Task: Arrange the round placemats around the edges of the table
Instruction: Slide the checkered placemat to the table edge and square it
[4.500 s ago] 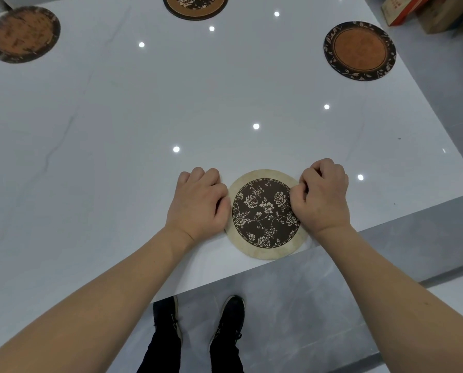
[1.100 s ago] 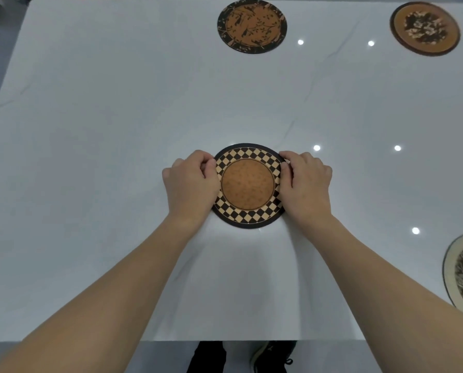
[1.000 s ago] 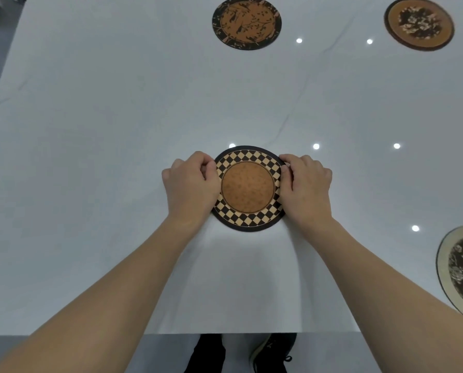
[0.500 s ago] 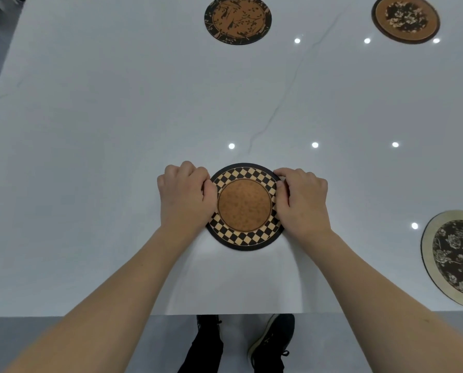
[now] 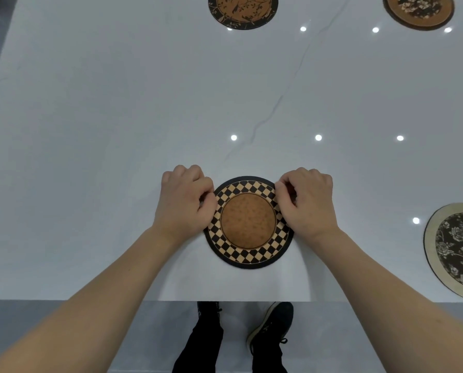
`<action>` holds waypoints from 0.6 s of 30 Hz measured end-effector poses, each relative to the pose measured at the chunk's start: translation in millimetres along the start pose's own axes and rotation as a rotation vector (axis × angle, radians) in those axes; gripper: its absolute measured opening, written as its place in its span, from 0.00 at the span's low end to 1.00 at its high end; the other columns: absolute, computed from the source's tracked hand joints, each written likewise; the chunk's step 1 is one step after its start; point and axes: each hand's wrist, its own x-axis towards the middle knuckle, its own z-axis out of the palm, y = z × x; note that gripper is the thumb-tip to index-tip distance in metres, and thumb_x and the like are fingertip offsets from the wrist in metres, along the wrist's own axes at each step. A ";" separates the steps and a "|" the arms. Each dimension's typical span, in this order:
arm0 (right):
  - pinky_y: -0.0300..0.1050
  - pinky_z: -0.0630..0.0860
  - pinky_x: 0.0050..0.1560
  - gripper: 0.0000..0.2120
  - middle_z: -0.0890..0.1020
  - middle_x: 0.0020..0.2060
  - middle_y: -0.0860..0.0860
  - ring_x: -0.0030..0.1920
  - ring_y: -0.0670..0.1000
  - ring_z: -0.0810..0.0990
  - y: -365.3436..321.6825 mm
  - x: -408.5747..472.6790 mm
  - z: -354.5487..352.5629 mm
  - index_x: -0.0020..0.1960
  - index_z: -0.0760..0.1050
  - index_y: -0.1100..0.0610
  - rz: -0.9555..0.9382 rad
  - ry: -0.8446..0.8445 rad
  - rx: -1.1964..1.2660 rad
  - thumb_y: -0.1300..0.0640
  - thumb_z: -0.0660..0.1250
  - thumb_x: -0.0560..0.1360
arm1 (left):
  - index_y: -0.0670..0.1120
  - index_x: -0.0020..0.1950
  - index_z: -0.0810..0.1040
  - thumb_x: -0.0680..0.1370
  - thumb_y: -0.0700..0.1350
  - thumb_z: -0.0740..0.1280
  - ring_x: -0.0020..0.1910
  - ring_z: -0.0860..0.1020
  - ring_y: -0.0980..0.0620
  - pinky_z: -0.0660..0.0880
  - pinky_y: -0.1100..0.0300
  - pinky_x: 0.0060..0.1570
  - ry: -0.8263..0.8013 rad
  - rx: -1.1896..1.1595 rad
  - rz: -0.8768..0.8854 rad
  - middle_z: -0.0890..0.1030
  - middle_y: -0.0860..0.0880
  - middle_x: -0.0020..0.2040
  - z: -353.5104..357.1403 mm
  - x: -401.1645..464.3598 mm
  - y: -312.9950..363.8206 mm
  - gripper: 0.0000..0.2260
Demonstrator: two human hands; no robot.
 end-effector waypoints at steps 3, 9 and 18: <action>0.43 0.60 0.48 0.11 0.76 0.32 0.47 0.38 0.50 0.71 0.4 -3.5 0.0 0.38 0.75 0.53 -0.020 -0.001 -0.014 0.51 0.60 0.75 | 0.45 0.34 0.76 0.70 0.42 0.63 0.39 0.68 0.48 0.57 0.58 0.44 -0.019 -0.015 0.027 0.73 0.50 0.35 -1.0 -2.4 -0.6 0.05; 0.42 0.58 0.47 0.12 0.76 0.30 0.48 0.37 0.51 0.71 0.9 -12.1 -1.2 0.34 0.74 0.55 -0.053 -0.001 -0.046 0.52 0.62 0.74 | 0.46 0.33 0.75 0.70 0.42 0.62 0.39 0.68 0.49 0.55 0.60 0.46 -0.048 -0.046 0.064 0.72 0.51 0.35 -3.4 -15.1 0.4 0.05; 0.44 0.61 0.46 0.10 0.75 0.28 0.48 0.35 0.50 0.71 2.2 -28.4 -1.1 0.33 0.73 0.55 -0.071 0.002 -0.046 0.55 0.63 0.73 | 0.45 0.32 0.75 0.69 0.41 0.63 0.39 0.67 0.50 0.57 0.59 0.47 -0.068 -0.031 0.088 0.71 0.51 0.33 -4.0 -27.7 2.7 0.05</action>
